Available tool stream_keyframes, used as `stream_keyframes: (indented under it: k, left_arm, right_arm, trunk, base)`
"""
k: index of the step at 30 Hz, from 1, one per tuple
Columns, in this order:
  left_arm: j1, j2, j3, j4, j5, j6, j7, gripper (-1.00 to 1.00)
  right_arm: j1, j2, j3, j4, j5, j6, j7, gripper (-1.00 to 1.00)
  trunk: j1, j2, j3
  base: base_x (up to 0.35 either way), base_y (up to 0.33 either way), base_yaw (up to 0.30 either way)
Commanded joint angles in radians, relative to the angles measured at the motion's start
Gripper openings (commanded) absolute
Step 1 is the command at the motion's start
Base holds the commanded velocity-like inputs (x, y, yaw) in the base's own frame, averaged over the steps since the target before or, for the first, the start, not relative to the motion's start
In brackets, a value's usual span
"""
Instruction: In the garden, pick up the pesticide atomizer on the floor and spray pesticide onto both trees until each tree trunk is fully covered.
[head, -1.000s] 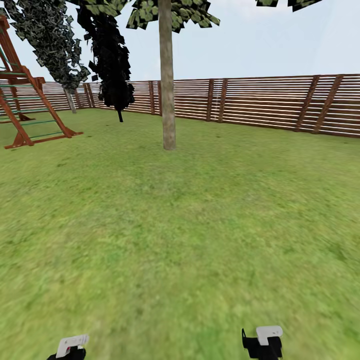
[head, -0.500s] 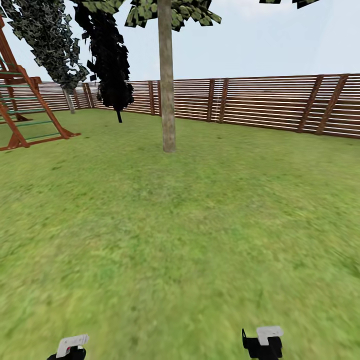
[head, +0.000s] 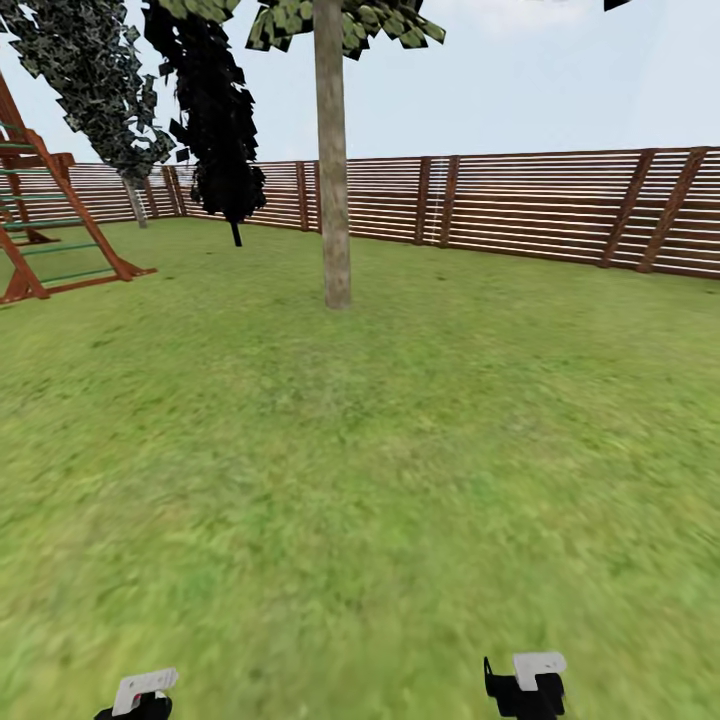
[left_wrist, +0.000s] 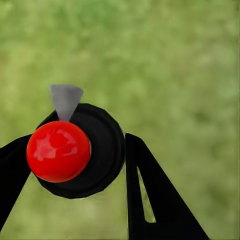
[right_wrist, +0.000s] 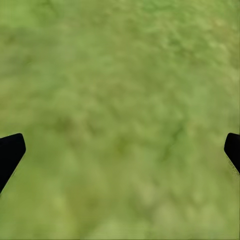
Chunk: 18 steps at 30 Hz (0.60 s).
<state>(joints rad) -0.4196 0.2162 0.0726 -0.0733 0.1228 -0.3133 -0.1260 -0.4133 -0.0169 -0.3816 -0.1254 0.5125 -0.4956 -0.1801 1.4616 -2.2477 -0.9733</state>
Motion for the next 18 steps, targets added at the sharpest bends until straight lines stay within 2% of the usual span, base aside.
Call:
stream_keyframes:
  k: [1,18]
  left_arm:
    - [-0.001,0.000,0.007,0.001,0.009,-0.001,-0.010,-1.00]
    - [-0.001,0.000,0.007,0.001,0.009,-0.001,-0.010,-1.00]
  right_arm:
    - [-0.001,0.000,-0.005,0.001,0.011,-0.003,-0.005,1.00]
    - [-0.001,0.001,-0.004,0.002,0.012,-0.003,-0.005,1.00]
  trunk:
    - [0.000,0.000,-0.001]
    - [0.000,0.000,-0.001]
  base:
    - [0.340,0.000,0.000]
    - [0.340,0.000,0.000]
